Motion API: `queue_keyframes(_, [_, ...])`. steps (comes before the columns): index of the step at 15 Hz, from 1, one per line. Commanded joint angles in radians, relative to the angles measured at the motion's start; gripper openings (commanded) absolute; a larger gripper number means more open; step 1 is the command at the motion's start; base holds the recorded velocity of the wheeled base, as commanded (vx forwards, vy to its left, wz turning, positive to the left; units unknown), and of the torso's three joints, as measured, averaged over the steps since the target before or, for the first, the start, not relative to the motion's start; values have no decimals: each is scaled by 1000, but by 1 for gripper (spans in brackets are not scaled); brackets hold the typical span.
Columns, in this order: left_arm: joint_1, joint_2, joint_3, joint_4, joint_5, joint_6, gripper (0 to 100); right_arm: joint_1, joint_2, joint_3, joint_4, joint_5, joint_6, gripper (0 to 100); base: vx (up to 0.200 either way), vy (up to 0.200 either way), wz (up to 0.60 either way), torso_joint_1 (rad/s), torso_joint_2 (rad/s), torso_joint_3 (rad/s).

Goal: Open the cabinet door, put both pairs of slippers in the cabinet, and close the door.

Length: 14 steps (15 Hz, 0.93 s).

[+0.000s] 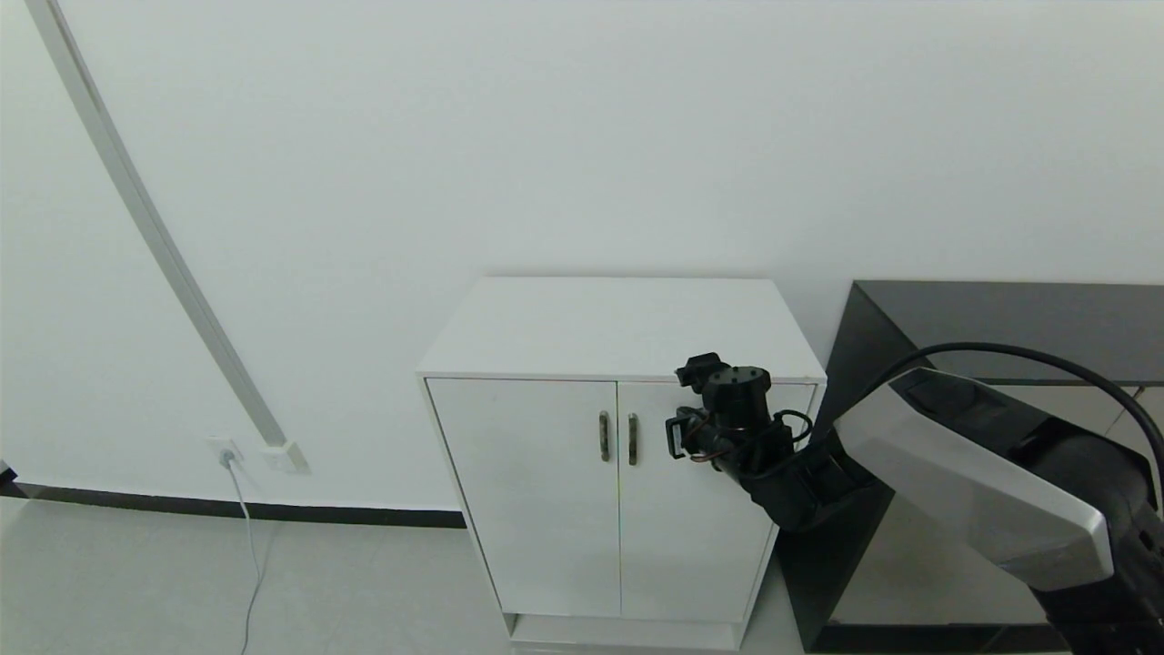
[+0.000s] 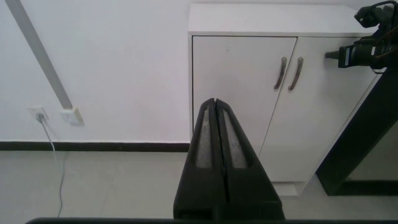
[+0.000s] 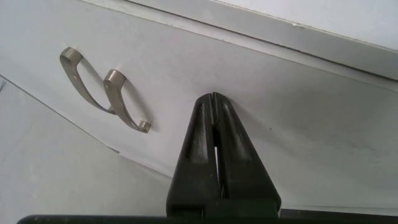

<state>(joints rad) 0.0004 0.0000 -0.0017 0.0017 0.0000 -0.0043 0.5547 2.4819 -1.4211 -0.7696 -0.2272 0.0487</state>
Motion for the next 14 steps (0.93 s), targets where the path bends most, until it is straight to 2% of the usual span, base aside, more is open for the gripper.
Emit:
queue_keyframes(1, [1,0,0,0,0,0,0,-4,6,-2,1,0,0,0,0,0,0,0,0,0])
queue_keyframes(11, [1,0,0,0,0,0,0,-6,0,-4,-5,-1,-10,0,0,0,0,0,0,0])
queue_keyframes(14, [1,0,0,0,0,0,0,28,-97,105,-30,-6,-12,0,0,0,0,0,0,0])
